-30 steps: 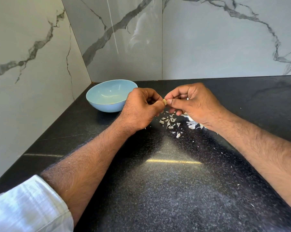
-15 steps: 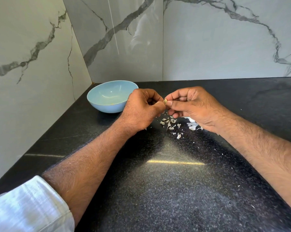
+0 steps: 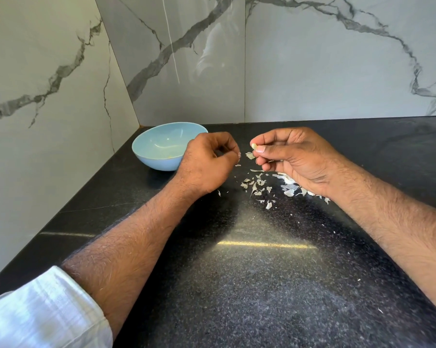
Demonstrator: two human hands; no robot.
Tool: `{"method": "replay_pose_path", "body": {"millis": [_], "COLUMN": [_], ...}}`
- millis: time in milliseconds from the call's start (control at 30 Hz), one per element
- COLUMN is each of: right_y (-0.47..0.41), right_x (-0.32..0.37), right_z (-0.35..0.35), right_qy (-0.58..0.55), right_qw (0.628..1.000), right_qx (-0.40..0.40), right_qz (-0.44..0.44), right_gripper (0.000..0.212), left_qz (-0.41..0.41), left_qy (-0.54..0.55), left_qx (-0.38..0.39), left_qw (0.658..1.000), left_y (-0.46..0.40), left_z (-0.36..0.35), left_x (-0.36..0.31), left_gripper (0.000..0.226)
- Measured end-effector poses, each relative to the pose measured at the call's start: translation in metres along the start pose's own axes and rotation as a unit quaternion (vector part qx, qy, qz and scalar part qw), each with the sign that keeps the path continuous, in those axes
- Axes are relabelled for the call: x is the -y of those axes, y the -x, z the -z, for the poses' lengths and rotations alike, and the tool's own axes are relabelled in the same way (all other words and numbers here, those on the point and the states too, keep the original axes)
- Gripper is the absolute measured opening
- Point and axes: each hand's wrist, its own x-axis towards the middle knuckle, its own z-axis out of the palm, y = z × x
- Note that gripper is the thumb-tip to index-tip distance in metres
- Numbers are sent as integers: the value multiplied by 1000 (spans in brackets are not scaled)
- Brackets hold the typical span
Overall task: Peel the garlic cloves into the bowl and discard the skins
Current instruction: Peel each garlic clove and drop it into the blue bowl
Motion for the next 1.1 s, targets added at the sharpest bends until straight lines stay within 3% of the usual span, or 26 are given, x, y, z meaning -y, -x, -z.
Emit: {"method": "replay_pose_path", "body": {"millis": [133, 233, 367, 600, 767, 933, 1100], "right_y": [-1, -1, 0, 1, 1, 1, 5], "right_x": [-1, -2, -2, -4, -6, 0, 1], "right_z": [2, 3, 0, -4, -11, -11, -16], "right_qy": [17, 37, 81, 128, 239, 227, 226], "right_qw": [1000, 999, 996, 991, 968, 971, 969], "right_qx": [-10, -22, -30, -18, -35, -55, -40], "right_qz": [0, 2, 14, 22, 62, 54, 89], "right_gripper": [21, 20, 19, 12, 4, 9, 10], "left_qz": [59, 105, 6, -55, -43, -5, 16], "left_qy": [51, 17, 81, 122, 143, 170, 150], "left_qx": [34, 72, 38, 23, 23, 16, -38], "left_qw": [996, 992, 996, 991, 989, 985, 988], "left_y": [-1, 1, 1, 1, 0, 1, -1], "left_z": [3, 4, -1, -5, -9, -10, -10], "left_x": [-8, -7, 1, 2, 3, 1, 0], "left_gripper": [37, 64, 15, 9, 6, 4, 10]}}
